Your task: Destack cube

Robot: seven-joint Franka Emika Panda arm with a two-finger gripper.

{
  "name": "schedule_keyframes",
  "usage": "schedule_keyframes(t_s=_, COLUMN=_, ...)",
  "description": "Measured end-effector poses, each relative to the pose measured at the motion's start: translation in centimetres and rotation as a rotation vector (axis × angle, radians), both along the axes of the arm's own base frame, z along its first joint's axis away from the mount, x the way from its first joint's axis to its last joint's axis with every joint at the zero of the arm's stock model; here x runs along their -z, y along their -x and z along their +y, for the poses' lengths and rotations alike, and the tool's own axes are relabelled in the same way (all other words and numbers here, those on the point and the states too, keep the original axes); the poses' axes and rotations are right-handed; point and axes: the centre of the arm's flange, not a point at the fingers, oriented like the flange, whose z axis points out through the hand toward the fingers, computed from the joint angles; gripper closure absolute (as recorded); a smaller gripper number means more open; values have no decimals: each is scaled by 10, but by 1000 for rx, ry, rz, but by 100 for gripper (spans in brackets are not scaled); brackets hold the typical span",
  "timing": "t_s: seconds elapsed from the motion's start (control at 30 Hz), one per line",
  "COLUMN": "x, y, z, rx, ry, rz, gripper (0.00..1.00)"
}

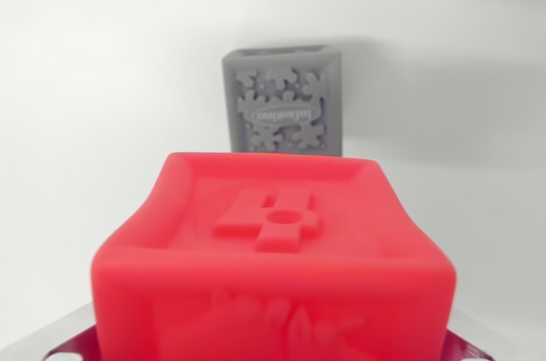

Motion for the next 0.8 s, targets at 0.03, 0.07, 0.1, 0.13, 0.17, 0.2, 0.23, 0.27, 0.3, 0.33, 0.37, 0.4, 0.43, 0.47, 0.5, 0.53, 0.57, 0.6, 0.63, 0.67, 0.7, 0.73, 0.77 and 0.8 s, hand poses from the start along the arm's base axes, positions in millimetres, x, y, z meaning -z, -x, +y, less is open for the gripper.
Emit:
schedule_keyframes(t_s=0.03, x=0, y=2, z=0, rx=8, ry=0, rz=-1, gripper=100)
schedule_keyframes(t_s=0.07, x=0, y=3, z=0, rx=12, ry=0, rz=-1, gripper=100)
schedule_keyframes(t_s=0.1, x=0, y=5, z=0, rx=22, ry=0, rz=-1, gripper=100)
schedule_keyframes(t_s=0.13, x=0, y=7, z=0, rx=30, ry=0, rz=-1, gripper=100)
schedule_keyframes(t_s=0.17, x=0, y=9, z=0, rx=40, ry=1, rz=-1, gripper=100)
schedule_keyframes(t_s=0.2, x=1, y=11, z=0, rx=48, ry=1, rz=-1, gripper=100)
schedule_keyframes(t_s=0.23, x=1, y=13, z=0, rx=57, ry=1, rz=-1, gripper=100)
schedule_keyframes(t_s=0.27, x=1, y=15, z=1, rx=66, ry=1, rz=-1, gripper=100)
schedule_keyframes(t_s=0.3, x=1, y=16, z=1, rx=71, ry=1, rz=-1, gripper=100)
schedule_keyframes(t_s=0.33, x=2, y=18, z=1, rx=80, ry=1, rz=-1, gripper=100)
schedule_keyframes(t_s=0.37, x=2, y=20, z=1, rx=89, ry=1, rz=0, gripper=100)
schedule_keyframes(t_s=0.4, x=3, y=22, z=1, rx=99, ry=1, rz=-1, gripper=100)
schedule_keyframes(t_s=0.43, x=3, y=24, z=1, rx=107, ry=1, rz=-1, gripper=100)
schedule_keyframes(t_s=0.47, x=3, y=26, z=1, rx=117, ry=1, rz=-1, gripper=100)
schedule_keyframes(t_s=0.5, x=3, y=28, z=1, rx=127, ry=1, rz=-1, gripper=100)
schedule_keyframes(t_s=0.53, x=3, y=30, z=1, rx=136, ry=1, rz=-1, gripper=100)
schedule_keyframes(t_s=0.57, x=4, y=32, z=1, rx=145, ry=1, rz=-1, gripper=100)
schedule_keyframes(t_s=0.6, x=4, y=33, z=1, rx=150, ry=1, rz=-1, gripper=100)
schedule_keyframes(t_s=0.63, x=4, y=35, z=1, rx=161, ry=1, rz=-1, gripper=100)
schedule_keyframes(t_s=0.67, x=4, y=38, z=1, rx=171, ry=1, rz=-1, gripper=100)
schedule_keyframes(t_s=0.7, x=5, y=40, z=1, rx=181, ry=1, rz=-1, gripper=100)
schedule_keyframes(t_s=0.73, x=5, y=42, z=1, rx=190, ry=1, rz=-1, gripper=100)
schedule_keyframes(t_s=0.77, x=5, y=43, z=1, rx=195, ry=1, rz=-1, gripper=100)
schedule_keyframes(t_s=0.8, x=5, y=45, z=1, rx=204, ry=1, rz=-1, gripper=100)
